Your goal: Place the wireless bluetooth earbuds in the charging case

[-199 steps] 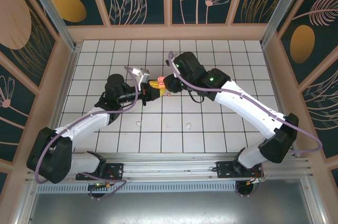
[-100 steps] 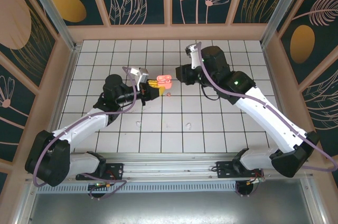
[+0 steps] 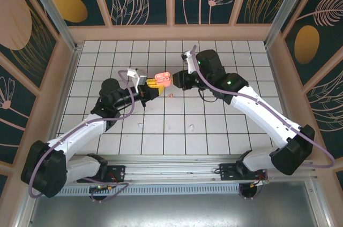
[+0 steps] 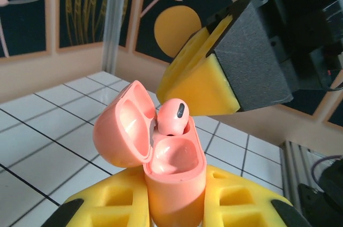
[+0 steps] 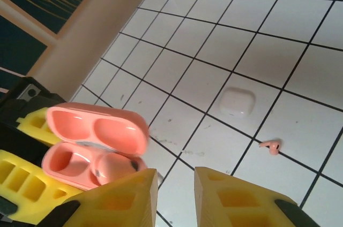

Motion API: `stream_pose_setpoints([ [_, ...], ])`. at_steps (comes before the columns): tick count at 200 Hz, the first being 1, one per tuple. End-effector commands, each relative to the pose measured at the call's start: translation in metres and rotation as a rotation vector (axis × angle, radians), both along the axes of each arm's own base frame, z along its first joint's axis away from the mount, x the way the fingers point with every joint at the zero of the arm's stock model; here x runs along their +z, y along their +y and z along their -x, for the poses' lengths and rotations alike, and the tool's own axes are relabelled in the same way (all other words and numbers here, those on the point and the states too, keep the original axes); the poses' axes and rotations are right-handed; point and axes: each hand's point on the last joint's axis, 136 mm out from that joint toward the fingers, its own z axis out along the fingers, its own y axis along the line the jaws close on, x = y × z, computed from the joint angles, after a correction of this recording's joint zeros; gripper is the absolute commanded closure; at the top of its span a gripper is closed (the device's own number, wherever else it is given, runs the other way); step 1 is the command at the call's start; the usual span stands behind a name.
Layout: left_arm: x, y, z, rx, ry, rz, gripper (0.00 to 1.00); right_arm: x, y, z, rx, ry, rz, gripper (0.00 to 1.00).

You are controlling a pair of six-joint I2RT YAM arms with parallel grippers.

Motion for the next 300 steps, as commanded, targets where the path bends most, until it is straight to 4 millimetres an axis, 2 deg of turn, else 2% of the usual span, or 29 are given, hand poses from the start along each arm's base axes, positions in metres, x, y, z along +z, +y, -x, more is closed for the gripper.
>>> stream_pose_setpoints([
  [1,-0.003,0.011,-0.004,0.091,-0.069,-0.039,0.98,0.018,-0.011,-0.007,0.014,0.004,-0.146,0.76],
  [15,-0.005,0.016,-0.004,0.121,-0.079,-0.048,0.98,0.013,-0.024,-0.016,-0.044,0.031,-0.169,0.75],
  [20,-0.006,0.017,-0.003,0.125,-0.082,-0.054,0.98,0.009,-0.038,-0.028,-0.099,0.041,-0.167,0.75],
  [33,-0.009,0.020,-0.001,0.133,-0.082,-0.072,0.98,-0.010,-0.053,-0.042,-0.178,0.087,-0.137,0.75],
  [44,-0.012,0.022,0.002,0.136,-0.076,-0.091,0.98,-0.030,-0.056,-0.050,-0.207,0.140,-0.118,0.75],
  [66,-0.015,0.031,0.009,0.165,-0.085,-0.111,0.99,-0.070,-0.042,-0.060,-0.182,0.250,-0.100,0.75],
  [95,-0.017,0.041,0.020,0.195,-0.108,-0.104,1.00,-0.122,-0.027,-0.084,-0.211,0.394,-0.075,0.76],
  [125,-0.025,0.046,0.028,0.197,-0.097,-0.110,1.00,-0.178,-0.018,-0.106,-0.265,0.510,0.040,0.74],
  [169,-0.031,0.050,0.030,0.215,-0.085,-0.117,1.00,-0.225,0.009,-0.122,-0.258,0.566,0.160,0.73],
  [202,-0.033,0.049,0.029,0.210,-0.072,-0.115,1.00,-0.244,0.019,-0.137,-0.271,0.570,0.201,0.72],
  [205,-0.033,0.049,0.029,0.211,-0.070,-0.116,1.00,-0.245,0.026,-0.133,-0.257,0.568,0.209,0.72],
  [214,-0.034,0.048,0.028,0.210,-0.069,-0.119,1.00,-0.249,0.030,-0.134,-0.256,0.566,0.218,0.72],
  [241,-0.039,0.048,0.026,0.214,-0.056,-0.121,1.00,-0.258,0.027,-0.136,-0.272,0.567,0.246,0.73],
  [300,-0.048,0.051,0.025,0.235,-0.019,-0.105,1.00,-0.239,0.007,-0.137,-0.318,0.486,0.291,0.75],
])
